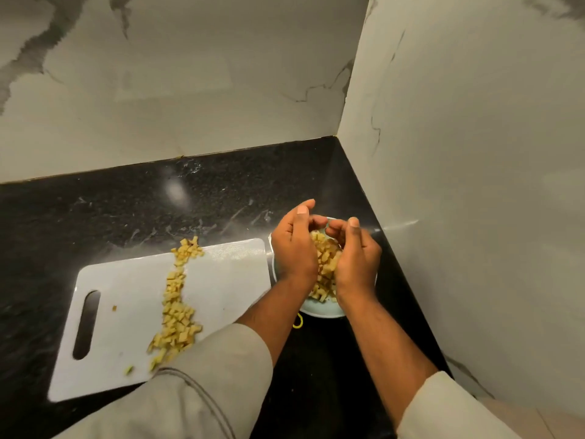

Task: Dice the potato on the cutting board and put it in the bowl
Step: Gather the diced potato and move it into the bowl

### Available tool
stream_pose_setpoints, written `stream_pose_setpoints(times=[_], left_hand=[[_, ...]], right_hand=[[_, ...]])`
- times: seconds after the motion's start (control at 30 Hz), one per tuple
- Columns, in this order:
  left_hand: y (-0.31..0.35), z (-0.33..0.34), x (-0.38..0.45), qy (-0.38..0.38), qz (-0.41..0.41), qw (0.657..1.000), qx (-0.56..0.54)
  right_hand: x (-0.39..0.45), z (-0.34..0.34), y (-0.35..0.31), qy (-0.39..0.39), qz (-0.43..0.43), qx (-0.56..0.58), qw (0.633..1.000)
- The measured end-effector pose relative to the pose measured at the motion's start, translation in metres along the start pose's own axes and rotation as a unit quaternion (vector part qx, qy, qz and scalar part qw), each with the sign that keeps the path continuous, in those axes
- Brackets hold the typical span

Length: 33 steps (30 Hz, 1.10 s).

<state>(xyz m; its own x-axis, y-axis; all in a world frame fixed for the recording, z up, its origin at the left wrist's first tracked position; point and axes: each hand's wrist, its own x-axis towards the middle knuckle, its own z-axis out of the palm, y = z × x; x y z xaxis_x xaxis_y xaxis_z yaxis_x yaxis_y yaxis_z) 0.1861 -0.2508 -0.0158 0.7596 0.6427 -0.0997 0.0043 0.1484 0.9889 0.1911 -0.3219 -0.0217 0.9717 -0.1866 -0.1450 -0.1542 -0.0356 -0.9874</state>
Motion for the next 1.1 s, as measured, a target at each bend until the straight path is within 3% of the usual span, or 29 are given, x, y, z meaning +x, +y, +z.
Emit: stream_pose_setpoints(times=[0.27,0.43,0.57,0.67,0.77,0.87,0.97,1.1], left_hand=[[0.015,-0.008,-0.002,-0.004,0.081,0.996,0.042],[0.022,-0.041,0.005,-0.015,0.136,0.986,0.098],[0.016,-0.106,0.030,0.012,0.224,0.945,0.238],[0.007,-0.161,0.065,-0.038,0.188,0.888,0.419],[0.000,-0.199,0.094,-0.090,0.109,0.808,0.571],[-0.004,-0.214,0.109,-0.164,0.115,0.763,0.614],[-0.006,-0.214,0.113,-0.204,0.150,0.749,0.613],[-0.011,-0.208,0.113,-0.202,0.165,0.754,0.603]], right_hand=[[-0.007,-0.005,-0.010,-0.063,-0.089,-0.124,0.986],[-0.029,0.001,-0.028,-0.073,-0.190,-0.117,0.972],[-0.070,0.034,-0.021,-0.152,-0.214,-0.100,0.960],[-0.104,0.061,0.004,-0.225,-0.240,-0.132,0.935],[-0.130,0.073,0.031,-0.306,-0.233,-0.220,0.897],[-0.148,0.078,0.053,-0.362,-0.242,-0.349,0.830],[-0.163,0.088,0.067,-0.366,-0.289,-0.469,0.750],[-0.172,0.111,0.072,-0.346,-0.343,-0.531,0.693]])
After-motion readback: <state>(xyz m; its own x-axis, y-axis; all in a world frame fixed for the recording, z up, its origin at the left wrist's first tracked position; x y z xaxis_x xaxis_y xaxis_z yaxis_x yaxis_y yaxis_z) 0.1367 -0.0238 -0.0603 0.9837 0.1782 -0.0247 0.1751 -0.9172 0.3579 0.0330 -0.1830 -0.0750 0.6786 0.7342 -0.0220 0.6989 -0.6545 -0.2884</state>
